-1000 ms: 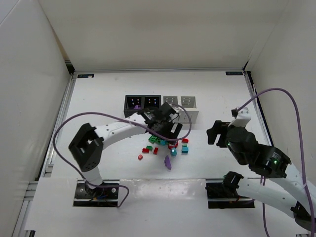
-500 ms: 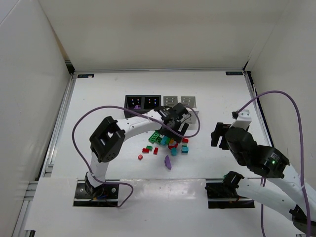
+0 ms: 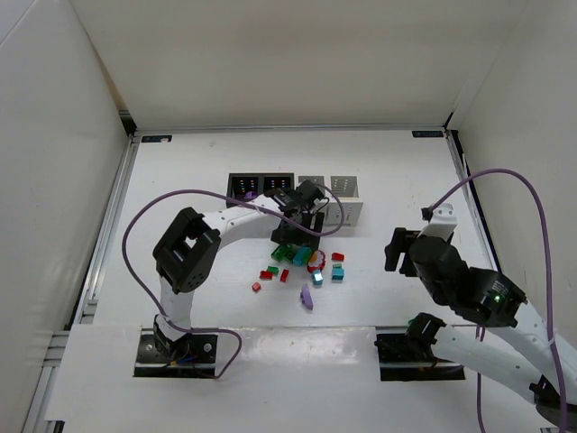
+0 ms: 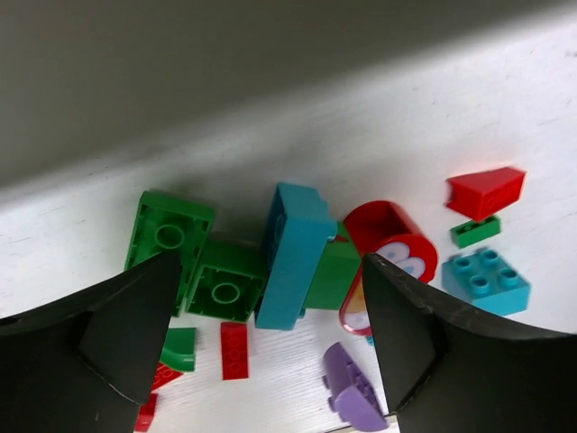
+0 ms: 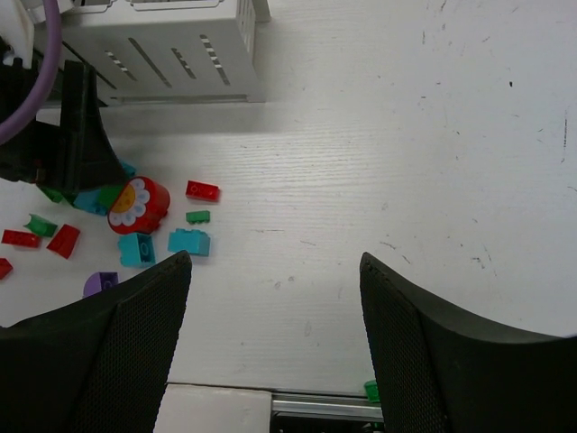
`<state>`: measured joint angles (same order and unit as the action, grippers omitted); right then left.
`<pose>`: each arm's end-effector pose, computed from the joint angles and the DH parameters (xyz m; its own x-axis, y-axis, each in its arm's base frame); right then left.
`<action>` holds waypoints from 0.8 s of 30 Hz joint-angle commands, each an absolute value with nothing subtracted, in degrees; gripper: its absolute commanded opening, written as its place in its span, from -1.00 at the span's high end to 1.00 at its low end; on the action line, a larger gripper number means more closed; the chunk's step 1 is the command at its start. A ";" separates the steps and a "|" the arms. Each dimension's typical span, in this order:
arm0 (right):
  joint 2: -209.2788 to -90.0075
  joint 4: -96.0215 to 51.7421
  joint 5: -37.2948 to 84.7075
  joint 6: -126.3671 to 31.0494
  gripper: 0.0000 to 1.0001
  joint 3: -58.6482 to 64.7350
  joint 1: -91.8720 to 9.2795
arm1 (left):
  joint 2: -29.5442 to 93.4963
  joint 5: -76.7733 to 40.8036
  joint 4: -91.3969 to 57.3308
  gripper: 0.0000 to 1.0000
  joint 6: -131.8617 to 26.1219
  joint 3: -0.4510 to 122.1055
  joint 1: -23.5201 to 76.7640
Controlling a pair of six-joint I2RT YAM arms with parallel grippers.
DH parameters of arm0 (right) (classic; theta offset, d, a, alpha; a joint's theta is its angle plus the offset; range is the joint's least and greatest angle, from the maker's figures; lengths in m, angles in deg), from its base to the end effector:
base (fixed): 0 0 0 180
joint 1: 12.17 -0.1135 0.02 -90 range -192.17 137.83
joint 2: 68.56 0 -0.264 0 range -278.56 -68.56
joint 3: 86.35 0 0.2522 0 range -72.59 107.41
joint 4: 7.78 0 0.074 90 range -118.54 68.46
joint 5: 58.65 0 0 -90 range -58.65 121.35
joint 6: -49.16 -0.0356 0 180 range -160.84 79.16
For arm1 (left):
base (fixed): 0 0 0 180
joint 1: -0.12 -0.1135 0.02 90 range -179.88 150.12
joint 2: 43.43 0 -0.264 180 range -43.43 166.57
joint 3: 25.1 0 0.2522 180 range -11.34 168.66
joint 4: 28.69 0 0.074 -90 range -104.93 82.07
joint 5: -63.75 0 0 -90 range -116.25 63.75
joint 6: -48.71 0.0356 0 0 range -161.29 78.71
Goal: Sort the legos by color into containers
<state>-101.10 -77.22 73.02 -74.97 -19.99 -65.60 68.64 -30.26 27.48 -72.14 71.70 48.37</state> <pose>0.0719 0.0572 0.3373 -0.4432 0.1061 -0.8901 -0.0354 0.9901 0.1356 0.2664 -0.2948 0.1879 -0.9160 0.2580 -0.3073 0.3025 0.9472 -0.1063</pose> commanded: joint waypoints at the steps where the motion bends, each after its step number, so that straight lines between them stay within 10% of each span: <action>1: -100.20 -76.74 74.33 -75.74 -0.56 -20.82 -66.14 | 65.38 -29.58 24.18 -0.82 -75.56 71.62 47.94; 24: -95.72 -78.23 75.03 -77.32 -0.53 -21.97 -65.34 | 72.32 -42.59 30.42 -0.26 -76.79 78.04 53.91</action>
